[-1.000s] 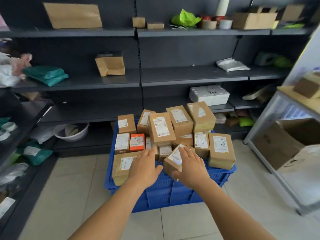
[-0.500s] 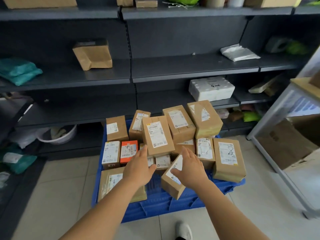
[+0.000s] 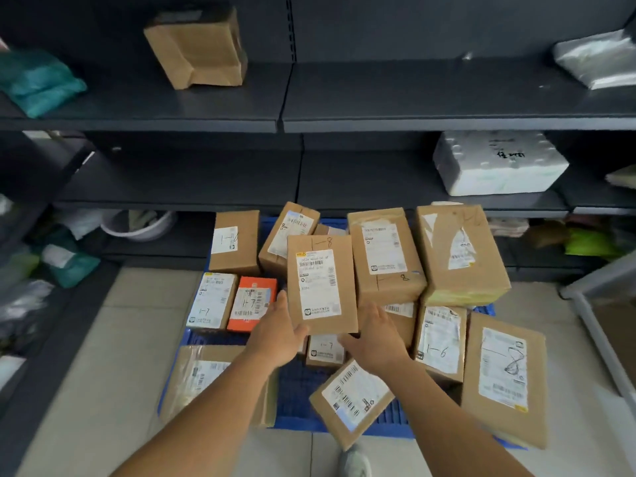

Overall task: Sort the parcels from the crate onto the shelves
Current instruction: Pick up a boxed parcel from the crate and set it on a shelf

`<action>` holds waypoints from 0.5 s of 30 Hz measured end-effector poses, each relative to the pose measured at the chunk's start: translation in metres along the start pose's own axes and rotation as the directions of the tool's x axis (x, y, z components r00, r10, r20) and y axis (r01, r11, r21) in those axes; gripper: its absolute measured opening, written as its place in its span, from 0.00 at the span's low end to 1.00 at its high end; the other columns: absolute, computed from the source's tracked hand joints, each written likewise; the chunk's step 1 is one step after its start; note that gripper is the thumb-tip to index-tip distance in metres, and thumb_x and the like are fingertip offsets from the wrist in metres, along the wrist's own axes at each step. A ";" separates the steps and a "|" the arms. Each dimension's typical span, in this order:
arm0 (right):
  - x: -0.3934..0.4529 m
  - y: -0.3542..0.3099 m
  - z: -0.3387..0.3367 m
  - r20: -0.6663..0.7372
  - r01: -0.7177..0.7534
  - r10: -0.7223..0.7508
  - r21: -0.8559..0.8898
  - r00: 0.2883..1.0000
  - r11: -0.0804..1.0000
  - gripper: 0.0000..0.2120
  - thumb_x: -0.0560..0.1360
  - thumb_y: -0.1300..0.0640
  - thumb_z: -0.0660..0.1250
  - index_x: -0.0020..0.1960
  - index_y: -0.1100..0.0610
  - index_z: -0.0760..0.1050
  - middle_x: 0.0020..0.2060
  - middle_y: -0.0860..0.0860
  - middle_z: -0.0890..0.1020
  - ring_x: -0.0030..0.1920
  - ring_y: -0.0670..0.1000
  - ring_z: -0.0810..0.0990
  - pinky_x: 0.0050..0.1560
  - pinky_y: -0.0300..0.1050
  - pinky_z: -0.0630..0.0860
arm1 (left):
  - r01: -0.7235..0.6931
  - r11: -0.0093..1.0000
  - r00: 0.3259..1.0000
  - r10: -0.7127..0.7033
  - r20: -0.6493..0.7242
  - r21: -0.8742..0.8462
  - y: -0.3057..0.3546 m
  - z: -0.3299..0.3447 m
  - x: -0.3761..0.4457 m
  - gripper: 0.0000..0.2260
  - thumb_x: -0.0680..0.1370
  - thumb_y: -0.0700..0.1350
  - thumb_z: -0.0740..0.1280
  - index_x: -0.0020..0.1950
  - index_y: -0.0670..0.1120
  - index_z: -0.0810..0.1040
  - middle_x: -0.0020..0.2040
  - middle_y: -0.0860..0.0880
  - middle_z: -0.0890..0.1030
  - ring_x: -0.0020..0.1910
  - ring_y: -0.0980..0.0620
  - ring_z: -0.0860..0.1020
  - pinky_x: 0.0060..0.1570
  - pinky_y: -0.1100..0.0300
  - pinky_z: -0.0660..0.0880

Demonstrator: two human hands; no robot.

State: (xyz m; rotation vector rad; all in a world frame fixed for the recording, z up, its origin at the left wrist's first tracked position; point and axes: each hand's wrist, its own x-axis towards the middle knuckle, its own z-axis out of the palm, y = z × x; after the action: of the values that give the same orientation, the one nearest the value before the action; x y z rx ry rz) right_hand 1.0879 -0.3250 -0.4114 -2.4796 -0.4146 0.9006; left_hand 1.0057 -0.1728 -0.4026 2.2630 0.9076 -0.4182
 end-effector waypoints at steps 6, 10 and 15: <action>0.041 0.003 0.022 0.073 -0.072 0.066 0.073 0.995 0.995 0.41 0.73 0.51 0.69 0.77 0.59 0.49 0.71 0.54 0.64 0.71 0.56 0.64 0.70 0.55 0.66 | 0.082 0.989 0.997 -0.081 0.011 -0.120 -0.007 0.016 0.032 0.34 0.78 0.50 0.66 0.78 0.52 0.52 0.72 0.50 0.70 0.68 0.48 0.72 0.62 0.50 0.74; 0.052 0.008 0.033 0.091 -0.115 0.102 0.146 0.991 0.983 0.42 0.72 0.52 0.71 0.77 0.55 0.49 0.69 0.52 0.69 0.67 0.55 0.71 0.64 0.55 0.72 | 0.108 0.974 0.994 -0.105 0.027 -0.199 -0.010 0.022 0.039 0.30 0.79 0.46 0.65 0.77 0.50 0.55 0.71 0.50 0.71 0.69 0.47 0.71 0.62 0.52 0.72; 0.051 0.012 0.042 0.074 -0.104 0.090 0.223 0.993 0.969 0.37 0.73 0.52 0.71 0.74 0.54 0.54 0.66 0.51 0.72 0.65 0.54 0.73 0.64 0.54 0.73 | 0.095 0.945 0.995 -0.095 0.015 -0.313 -0.017 0.029 0.039 0.28 0.80 0.44 0.64 0.77 0.54 0.55 0.70 0.51 0.72 0.68 0.48 0.71 0.63 0.52 0.72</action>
State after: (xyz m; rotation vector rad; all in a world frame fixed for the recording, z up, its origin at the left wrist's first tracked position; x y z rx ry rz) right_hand 1.0997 -0.3001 -0.4728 -2.2832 -0.1997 1.0089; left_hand 1.0199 -0.1640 -0.4511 1.9353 1.0097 -0.2916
